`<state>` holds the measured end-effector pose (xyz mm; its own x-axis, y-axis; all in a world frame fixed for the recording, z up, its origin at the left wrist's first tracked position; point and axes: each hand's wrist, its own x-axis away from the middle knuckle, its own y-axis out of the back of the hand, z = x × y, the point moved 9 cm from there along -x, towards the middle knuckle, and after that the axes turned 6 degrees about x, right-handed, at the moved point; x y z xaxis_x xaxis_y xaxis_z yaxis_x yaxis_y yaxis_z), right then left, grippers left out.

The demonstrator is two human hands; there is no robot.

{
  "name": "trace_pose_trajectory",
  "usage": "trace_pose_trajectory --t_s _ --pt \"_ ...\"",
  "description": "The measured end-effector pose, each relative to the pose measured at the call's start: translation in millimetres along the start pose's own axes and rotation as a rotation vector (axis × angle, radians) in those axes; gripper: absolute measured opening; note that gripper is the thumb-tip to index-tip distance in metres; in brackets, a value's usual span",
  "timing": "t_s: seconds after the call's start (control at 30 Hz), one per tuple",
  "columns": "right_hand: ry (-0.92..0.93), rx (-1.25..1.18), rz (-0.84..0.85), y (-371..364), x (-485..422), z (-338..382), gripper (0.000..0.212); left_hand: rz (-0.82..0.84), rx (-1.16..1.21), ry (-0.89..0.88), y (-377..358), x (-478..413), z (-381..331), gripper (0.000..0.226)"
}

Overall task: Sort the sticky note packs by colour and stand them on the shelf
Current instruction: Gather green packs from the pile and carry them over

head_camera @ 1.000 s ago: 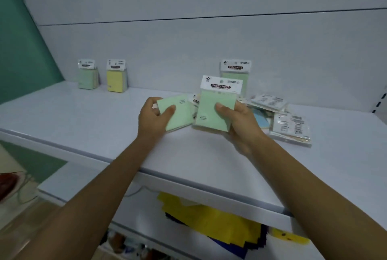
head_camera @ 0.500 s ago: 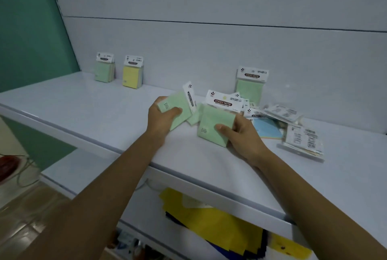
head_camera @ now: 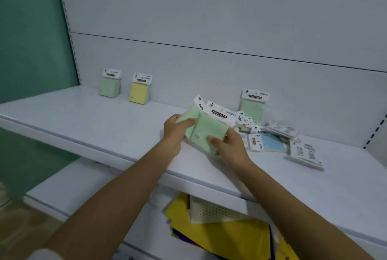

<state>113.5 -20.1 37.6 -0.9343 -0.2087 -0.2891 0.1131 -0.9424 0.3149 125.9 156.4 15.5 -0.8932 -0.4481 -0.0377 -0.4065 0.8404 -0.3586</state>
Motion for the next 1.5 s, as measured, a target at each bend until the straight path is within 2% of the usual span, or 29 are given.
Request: trace_pose_trajectory --t_s 0.07,0.13,0.3,0.4,0.5,0.6,0.7,0.87,1.0,1.1,1.17,1.23,1.3,1.4,1.5 --pt "-0.071 -0.200 0.026 -23 4 13 0.016 0.012 0.124 0.048 19 6 -10 0.014" --pt "-0.088 -0.236 0.058 -52 5 28 0.015 0.046 0.210 0.055 45 15 -31 0.008" --pt "-0.154 -0.426 0.262 -169 15 72 0.026 0.131 0.303 -0.052 135 42 -101 0.015" --pt "-0.112 -0.474 0.355 -237 27 105 0.024 0.069 0.111 -0.144 205 54 -139 0.015" --pt "0.013 -0.421 0.406 -290 34 138 0.026 -0.032 -0.147 -0.266 279 65 -179 0.014" --pt "0.140 -0.319 0.474 -335 42 167 0.028 -0.056 -0.313 -0.361 335 72 -207 0.018" --pt "0.179 -0.279 0.526 -371 48 185 0.029 -0.053 -0.437 -0.424 370 76 -223 0.022" --pt "0.126 -0.232 0.436 -397 29 186 0.028 -0.123 -0.490 -0.480 408 61 -231 0.018" --pt "-0.064 -0.380 0.438 -407 0 176 0.025 -0.201 -0.430 -0.431 433 33 -222 0.018" --pt "-0.093 -0.496 0.491 -420 -23 181 0.026 -0.215 -0.391 -0.402 441 6 -217 0.016" --pt "-0.048 -0.460 0.509 -431 -38 183 0.027 -0.201 -0.383 -0.385 439 -18 -217 0.015" --pt "0.057 -0.269 0.479 -440 -53 182 0.030 -0.166 -0.372 -0.364 429 -45 -216 0.014" --pt "0.194 -0.081 0.383 -445 -69 179 0.031 -0.132 -0.360 -0.352 417 -72 -215 0.012" --pt "0.349 0.076 0.170 -441 -96 170 0.030 -0.091 -0.319 -0.329 399 -108 -211 0.015" --pt "0.383 0.160 0.090 -443 -124 157 0.036 -0.056 -0.297 -0.291 389 -138 -203 0.017"
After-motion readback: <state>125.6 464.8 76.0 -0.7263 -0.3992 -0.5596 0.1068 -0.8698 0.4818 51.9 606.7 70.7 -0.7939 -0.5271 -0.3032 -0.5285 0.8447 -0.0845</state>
